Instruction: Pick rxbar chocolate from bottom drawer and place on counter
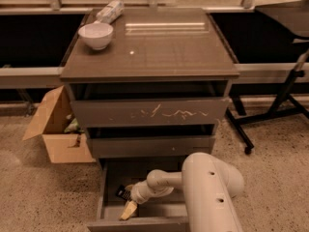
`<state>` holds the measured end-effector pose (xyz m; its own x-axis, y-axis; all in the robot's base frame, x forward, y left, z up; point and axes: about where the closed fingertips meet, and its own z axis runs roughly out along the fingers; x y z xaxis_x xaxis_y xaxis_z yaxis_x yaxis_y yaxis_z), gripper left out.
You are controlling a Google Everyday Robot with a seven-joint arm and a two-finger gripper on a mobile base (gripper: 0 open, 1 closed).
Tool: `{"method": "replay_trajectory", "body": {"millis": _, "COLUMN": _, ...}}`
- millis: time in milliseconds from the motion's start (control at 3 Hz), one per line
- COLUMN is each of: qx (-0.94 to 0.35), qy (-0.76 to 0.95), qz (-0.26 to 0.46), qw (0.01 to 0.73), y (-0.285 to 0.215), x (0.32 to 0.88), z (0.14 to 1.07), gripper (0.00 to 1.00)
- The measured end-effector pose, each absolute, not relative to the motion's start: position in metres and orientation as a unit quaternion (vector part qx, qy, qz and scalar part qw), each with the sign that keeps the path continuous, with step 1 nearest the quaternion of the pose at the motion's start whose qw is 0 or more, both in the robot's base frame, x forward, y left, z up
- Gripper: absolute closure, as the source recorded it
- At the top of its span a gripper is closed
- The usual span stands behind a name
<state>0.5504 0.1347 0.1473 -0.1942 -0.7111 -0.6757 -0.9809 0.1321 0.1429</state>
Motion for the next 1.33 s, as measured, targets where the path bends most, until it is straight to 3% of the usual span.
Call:
{"method": "replay_trajectory", "body": {"millis": 333, "qx": -0.591, "qy": 0.716, "qz": 0.291, "qw": 0.232, "y": 0.135, "x": 0.55, "z": 0.155, "gripper": 0.36}}
{"method": "replay_trajectory", "body": {"millis": 667, "qx": -0.591, "qy": 0.716, "qz": 0.291, "qw": 0.232, "y": 0.135, "x": 0.549, "z": 0.159, "gripper": 0.14}}
{"method": "replay_trajectory", "body": {"millis": 1000, "qx": -0.591, "qy": 0.716, "qz": 0.291, "qw": 0.232, "y": 0.135, "x": 0.549, "z": 0.161, "gripper": 0.0}}
{"method": "replay_trajectory", "body": {"millis": 1333, "qx": -0.584, "qy": 0.716, "qz": 0.291, "qw": 0.246, "y": 0.124, "x": 0.555, "z": 0.16, "gripper": 0.0}}
